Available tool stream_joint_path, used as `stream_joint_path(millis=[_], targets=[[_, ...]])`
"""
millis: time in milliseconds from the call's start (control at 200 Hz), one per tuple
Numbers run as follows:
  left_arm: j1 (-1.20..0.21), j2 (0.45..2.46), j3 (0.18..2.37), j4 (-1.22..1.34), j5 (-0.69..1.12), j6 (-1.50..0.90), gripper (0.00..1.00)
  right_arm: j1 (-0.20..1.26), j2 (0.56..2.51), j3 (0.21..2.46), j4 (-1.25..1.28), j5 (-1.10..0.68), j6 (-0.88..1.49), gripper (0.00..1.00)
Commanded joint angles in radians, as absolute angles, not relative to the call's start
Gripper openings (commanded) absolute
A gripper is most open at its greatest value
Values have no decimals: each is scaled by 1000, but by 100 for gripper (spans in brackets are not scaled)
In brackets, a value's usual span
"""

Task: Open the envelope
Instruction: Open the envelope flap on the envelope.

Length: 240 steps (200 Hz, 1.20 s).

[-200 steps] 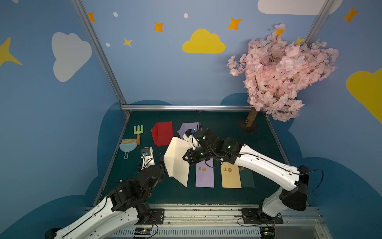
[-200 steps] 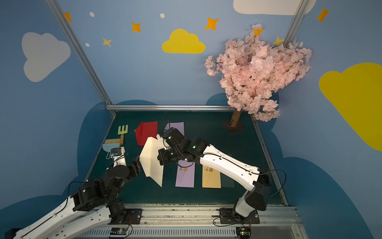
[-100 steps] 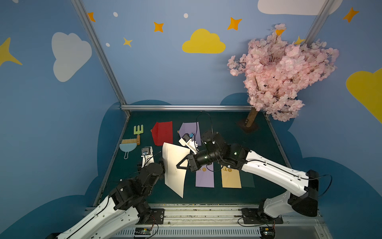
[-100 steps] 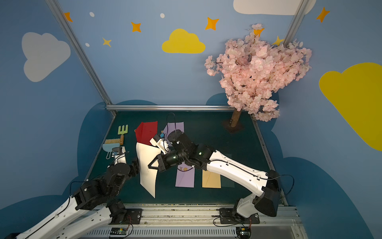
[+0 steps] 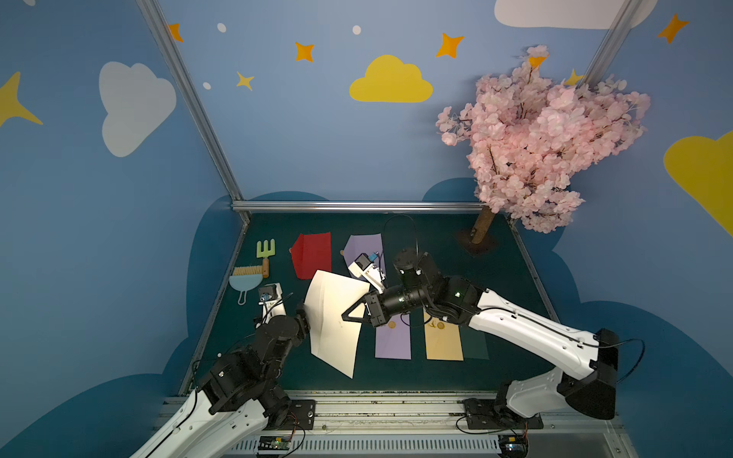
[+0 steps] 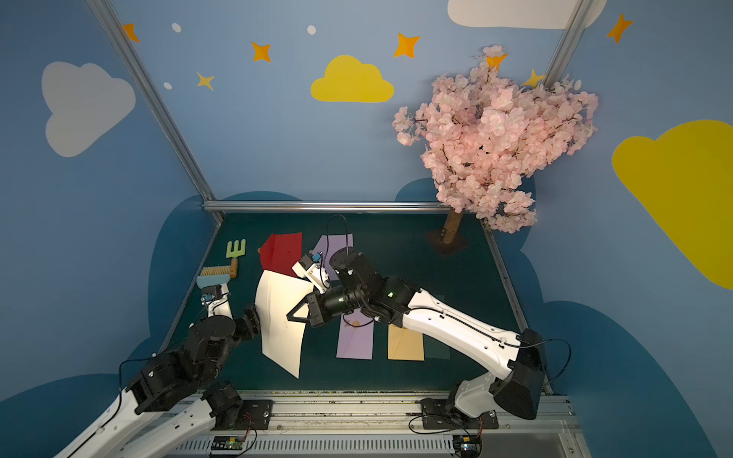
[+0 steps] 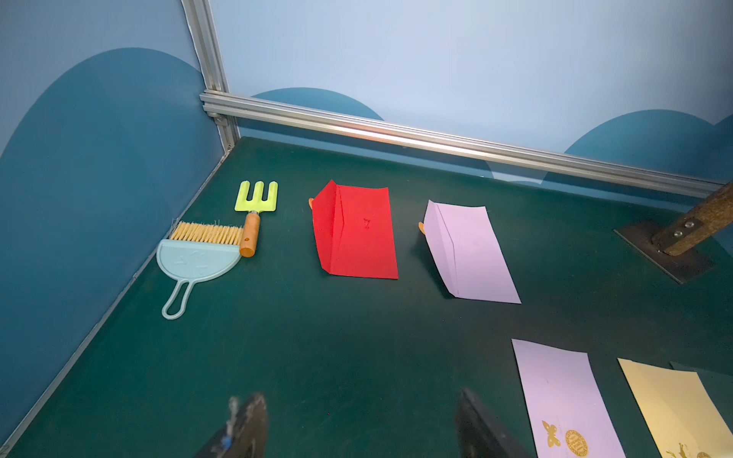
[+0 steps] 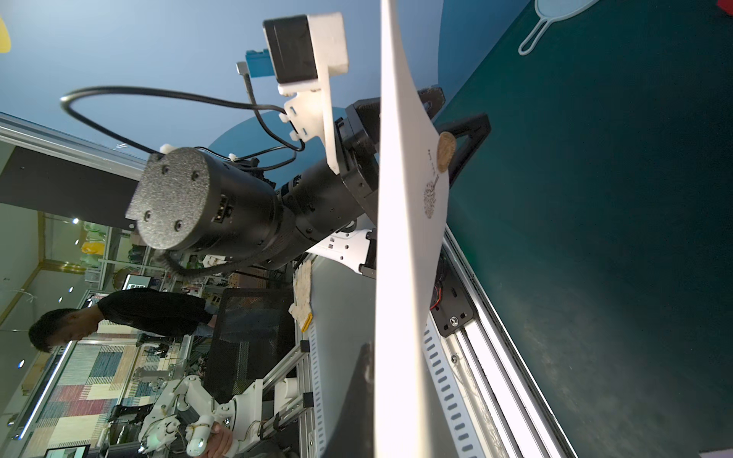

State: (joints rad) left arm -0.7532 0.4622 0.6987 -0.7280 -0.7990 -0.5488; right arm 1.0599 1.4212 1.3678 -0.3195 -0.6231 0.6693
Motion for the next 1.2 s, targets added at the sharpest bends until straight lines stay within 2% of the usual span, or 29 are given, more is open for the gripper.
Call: stream_joint_path(millis=[0,100,295,561,896,981,1196], targets=[[-722,468,687,-745,-759,-528,76,1036,1363,1348,-320,-678,648,0],[-681,496,673,-704,-705,-523,76,1016,1342,1324,-277,-736,668,0],[-614,552,651,-627,-605,-519,76,1005,1331,1236,-10,-844,802,0],[-556,579,670,-589,-536,-495,76,976,1360,1219,105,-885,876,0],[-461,598,641,-550,-399,-505,76,905,1365,1114,537,-972,1165,0],[-451,592,645,-552,-399,-507,76,889,1366,1120,472,-974,1133,0],[-447,515,671,-583,-401,-497,76,814,1336,1196,-19,-889,836,0]])
